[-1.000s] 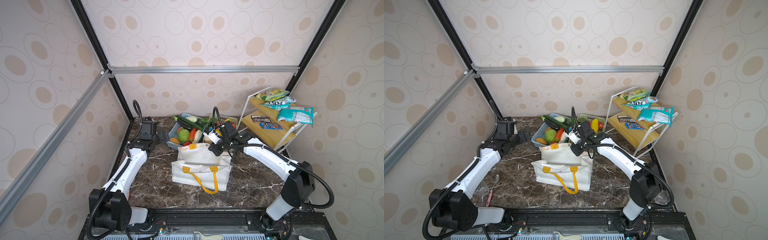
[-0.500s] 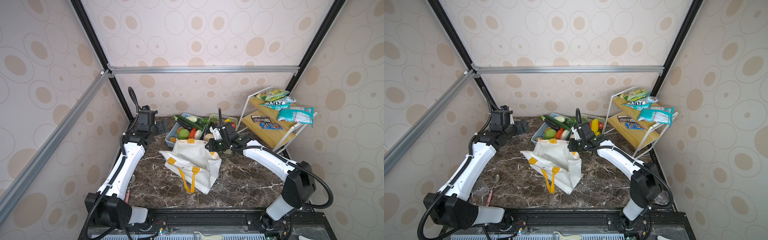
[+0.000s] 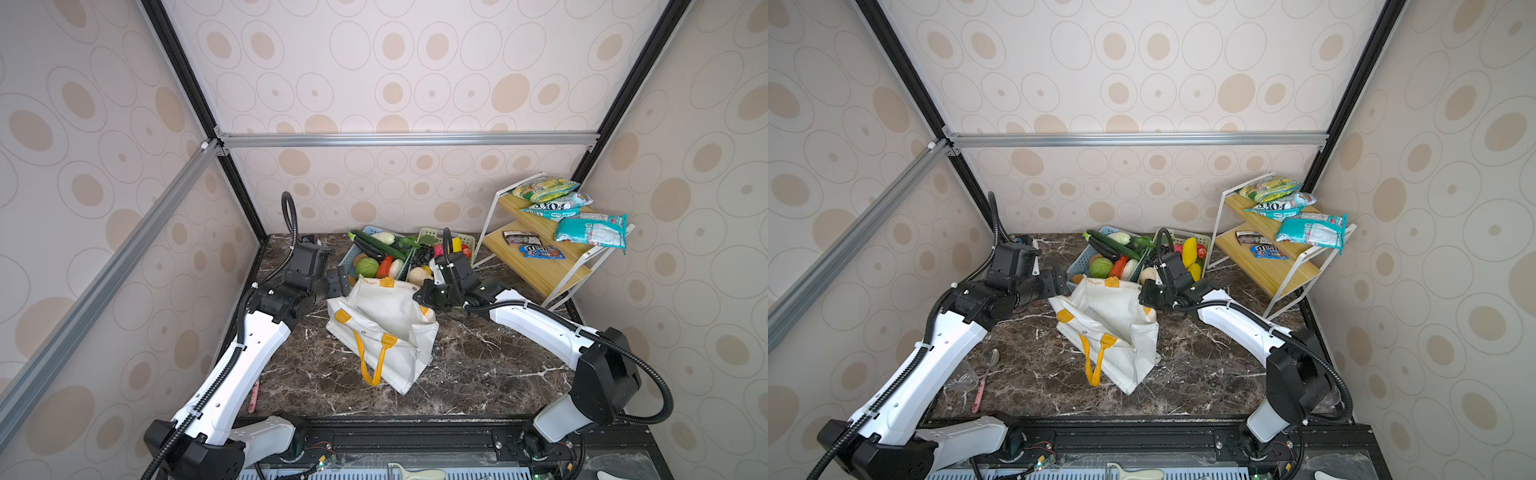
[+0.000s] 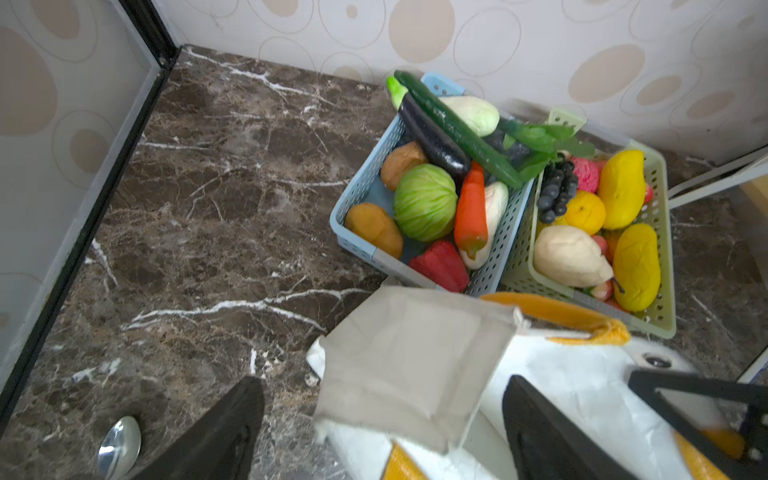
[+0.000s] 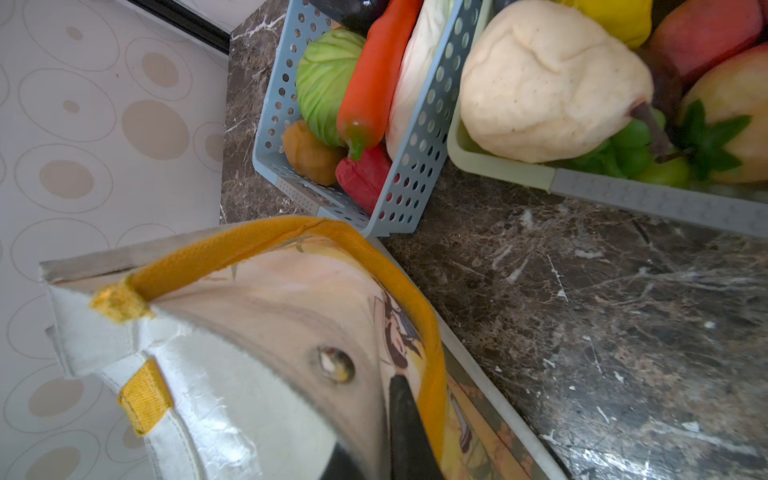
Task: Place the food into the grocery bag and tie it
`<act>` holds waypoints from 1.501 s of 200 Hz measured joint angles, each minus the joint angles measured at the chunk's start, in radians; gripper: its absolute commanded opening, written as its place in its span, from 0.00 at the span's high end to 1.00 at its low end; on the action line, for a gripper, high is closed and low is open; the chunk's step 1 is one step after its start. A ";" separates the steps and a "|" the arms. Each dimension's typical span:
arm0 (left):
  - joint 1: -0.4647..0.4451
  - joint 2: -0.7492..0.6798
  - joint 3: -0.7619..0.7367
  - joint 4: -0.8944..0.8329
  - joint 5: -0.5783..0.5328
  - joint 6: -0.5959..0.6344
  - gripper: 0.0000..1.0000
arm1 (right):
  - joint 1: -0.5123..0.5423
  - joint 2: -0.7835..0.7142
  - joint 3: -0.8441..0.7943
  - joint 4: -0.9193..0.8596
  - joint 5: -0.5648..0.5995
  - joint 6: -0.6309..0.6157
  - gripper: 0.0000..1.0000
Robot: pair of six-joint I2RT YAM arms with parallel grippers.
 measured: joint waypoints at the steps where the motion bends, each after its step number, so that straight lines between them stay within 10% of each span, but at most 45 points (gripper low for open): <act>1: -0.001 -0.002 -0.003 -0.002 0.000 -0.002 0.11 | 0.000 0.000 0.000 0.000 0.000 0.000 1.00; 105: -0.180 -0.044 -0.282 -0.002 0.070 -0.218 0.17 | 0.013 -0.008 -0.015 0.013 0.046 0.023 1.00; 234: -0.190 -0.050 -0.338 0.212 0.060 -0.355 0.93 | 0.051 -0.021 -0.014 0.006 0.034 -0.008 0.97; 300: -0.156 -0.007 -0.135 0.084 0.032 -0.211 0.96 | 0.081 -0.021 0.008 -0.010 -0.026 -0.085 0.94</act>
